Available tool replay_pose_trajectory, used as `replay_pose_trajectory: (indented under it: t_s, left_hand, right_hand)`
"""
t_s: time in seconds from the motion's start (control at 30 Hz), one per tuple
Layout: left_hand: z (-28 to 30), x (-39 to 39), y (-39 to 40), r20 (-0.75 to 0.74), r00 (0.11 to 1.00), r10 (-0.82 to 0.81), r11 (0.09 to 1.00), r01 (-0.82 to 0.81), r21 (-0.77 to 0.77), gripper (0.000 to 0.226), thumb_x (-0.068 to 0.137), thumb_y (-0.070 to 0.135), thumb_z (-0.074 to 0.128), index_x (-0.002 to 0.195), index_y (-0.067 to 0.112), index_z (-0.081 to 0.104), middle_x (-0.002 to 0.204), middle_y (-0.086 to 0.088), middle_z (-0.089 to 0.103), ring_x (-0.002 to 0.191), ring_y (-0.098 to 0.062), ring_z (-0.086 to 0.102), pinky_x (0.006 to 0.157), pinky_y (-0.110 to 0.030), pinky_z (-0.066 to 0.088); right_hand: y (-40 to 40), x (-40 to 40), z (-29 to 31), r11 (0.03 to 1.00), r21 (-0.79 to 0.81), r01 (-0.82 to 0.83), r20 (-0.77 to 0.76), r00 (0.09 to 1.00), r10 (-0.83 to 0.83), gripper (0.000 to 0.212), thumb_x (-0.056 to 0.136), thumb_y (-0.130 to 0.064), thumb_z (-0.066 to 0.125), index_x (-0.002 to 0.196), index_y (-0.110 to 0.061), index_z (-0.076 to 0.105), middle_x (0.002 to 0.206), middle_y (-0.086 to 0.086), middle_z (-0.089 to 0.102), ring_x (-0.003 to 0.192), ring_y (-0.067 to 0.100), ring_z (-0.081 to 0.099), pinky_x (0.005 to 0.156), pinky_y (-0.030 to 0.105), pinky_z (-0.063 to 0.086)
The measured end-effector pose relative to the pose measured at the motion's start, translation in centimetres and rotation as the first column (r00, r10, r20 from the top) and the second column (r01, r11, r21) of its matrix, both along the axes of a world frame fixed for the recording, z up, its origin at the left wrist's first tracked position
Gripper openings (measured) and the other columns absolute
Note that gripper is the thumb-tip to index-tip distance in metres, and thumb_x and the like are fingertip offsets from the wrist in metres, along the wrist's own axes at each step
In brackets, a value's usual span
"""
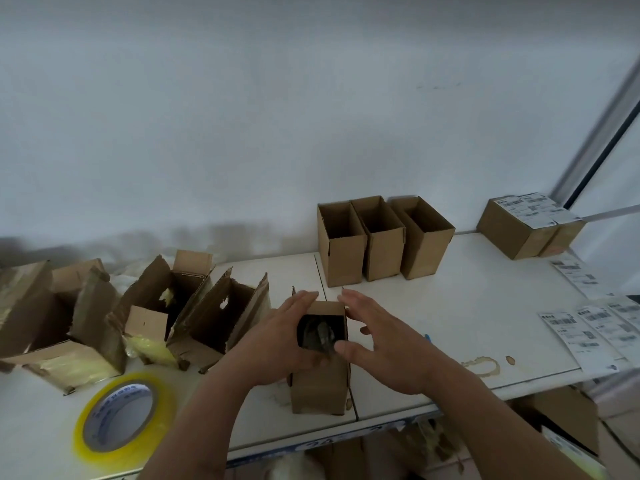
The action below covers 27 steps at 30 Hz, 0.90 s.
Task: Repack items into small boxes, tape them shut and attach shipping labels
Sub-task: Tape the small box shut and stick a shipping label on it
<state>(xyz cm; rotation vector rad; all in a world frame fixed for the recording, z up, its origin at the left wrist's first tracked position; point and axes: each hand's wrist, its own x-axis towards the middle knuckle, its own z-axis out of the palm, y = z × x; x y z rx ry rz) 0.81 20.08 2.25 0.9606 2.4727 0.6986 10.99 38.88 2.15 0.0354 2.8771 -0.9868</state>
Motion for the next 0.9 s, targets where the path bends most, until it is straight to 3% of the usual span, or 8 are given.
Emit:
replay_pose_trajectory:
  t_s: [0.2, 0.3, 0.37, 0.47, 0.57, 0.63, 0.77, 0.9]
  left_hand:
    - [-0.6, 0.4, 0.2, -0.003, 0.991, 0.134, 0.990, -0.134, 0.047, 0.105, 0.080, 0.039, 0.077, 0.155, 0.028, 0.005, 0.159, 0.019, -0.008, 0.145, -0.016, 0.019, 0.115, -0.036, 0.030]
    - [-0.7, 0.8, 0.6, -0.131, 0.988, 0.083, 0.995, -0.090, -0.044, 0.083, 0.089, 0.041, 0.067, 0.154, 0.027, 0.017, 0.161, 0.015, -0.003, 0.146, -0.018, 0.018, 0.118, -0.039, 0.029]
    - [-0.8, 1.0, 0.9, -0.079, 0.991, 0.112, 0.994, -0.110, 0.028, 0.074, 0.094, 0.037, 0.060, 0.154, 0.028, 0.017, 0.162, 0.012, 0.006, 0.146, -0.018, 0.020, 0.118, -0.039, 0.027]
    - [-0.4, 1.1, 0.7, 0.140, 0.958, 0.250, 0.928, -0.278, 0.248, 0.056, 0.102, 0.030, 0.048, 0.151, 0.031, 0.023, 0.144, 0.001, 0.041, 0.118, -0.010, 0.048, 0.089, -0.020, 0.047]
    - [-0.8, 1.3, 0.5, 0.258, 0.902, 0.346, 0.856, -0.416, 0.307, 0.037, 0.105, 0.031, 0.039, 0.142, 0.034, 0.039, 0.116, 0.007, 0.055, 0.093, 0.001, 0.053, 0.062, -0.009, 0.038]
    - [-1.4, 1.9, 0.8, 0.358, 0.851, 0.384, 0.776, -0.508, 0.374, 0.033, 0.105, 0.030, 0.038, 0.137, 0.038, 0.044, 0.112, 0.009, 0.056, 0.095, 0.001, 0.053, 0.069, -0.012, 0.043]
    - [-2.7, 3.1, 1.6, 0.530, 0.748, 0.400, 0.627, -0.645, 0.436, 0.035, 0.106, 0.037, 0.035, 0.139, 0.047, 0.042, 0.114, 0.016, 0.048, 0.111, -0.008, 0.048, 0.103, -0.043, 0.045]
    - [-3.2, 3.7, 2.2, 0.624, 0.683, 0.380, 0.596, -0.697, 0.400, 0.041, 0.104, 0.044, 0.037, 0.143, 0.053, 0.030, 0.131, 0.006, 0.046, 0.119, -0.019, 0.050, 0.101, -0.052, 0.048]
  right_hand:
    - [-0.5, -0.2, -0.1, 0.976, -0.201, 0.084, 0.045, 0.996, -0.076, 0.066, 0.098, -0.043, 0.052, 0.151, -0.037, 0.013, 0.152, -0.018, 0.030, 0.131, -0.001, 0.034, 0.103, 0.018, 0.029]
    - [-0.7, -0.4, -1.2, 0.974, -0.219, 0.061, 0.024, 0.998, -0.057, 0.057, 0.099, -0.042, 0.049, 0.147, -0.043, 0.018, 0.153, -0.020, 0.030, 0.138, 0.003, 0.032, 0.117, 0.032, 0.028]
    - [-0.3, -0.6, -1.9, 0.975, -0.217, 0.055, 0.026, 0.998, -0.050, 0.050, 0.101, -0.040, 0.043, 0.145, -0.046, 0.022, 0.156, -0.020, 0.025, 0.142, 0.005, 0.027, 0.119, 0.040, 0.026]
    - [0.3, -0.6, -2.6, 0.974, -0.217, 0.057, 0.020, 0.998, -0.054, 0.045, 0.103, -0.035, 0.039, 0.144, -0.048, 0.025, 0.158, -0.023, 0.019, 0.145, 0.006, 0.022, 0.120, 0.039, 0.024]
    - [0.0, -0.8, -3.0, 0.970, -0.239, 0.048, -0.004, 0.999, -0.051, 0.047, 0.104, -0.035, 0.040, 0.147, -0.044, 0.024, 0.159, -0.022, 0.018, 0.145, 0.006, 0.023, 0.118, 0.039, 0.029]
    - [-0.6, -1.1, -3.3, 0.964, -0.260, 0.049, -0.019, 0.998, -0.056, 0.049, 0.103, -0.034, 0.042, 0.148, -0.042, 0.023, 0.158, -0.020, 0.020, 0.144, 0.005, 0.024, 0.116, 0.035, 0.032]
    - [-1.4, -1.4, -3.7, 0.952, -0.300, 0.059, -0.021, 0.997, -0.069, 0.049, 0.103, -0.031, 0.044, 0.146, -0.042, 0.024, 0.158, -0.019, 0.020, 0.142, 0.007, 0.026, 0.114, 0.027, 0.031]
    - [-2.2, -1.3, -3.8, 0.932, -0.353, 0.082, -0.005, 0.996, -0.089, 0.044, 0.103, -0.027, 0.045, 0.142, -0.041, 0.027, 0.156, -0.015, 0.021, 0.133, 0.009, 0.034, 0.104, 0.020, 0.037]
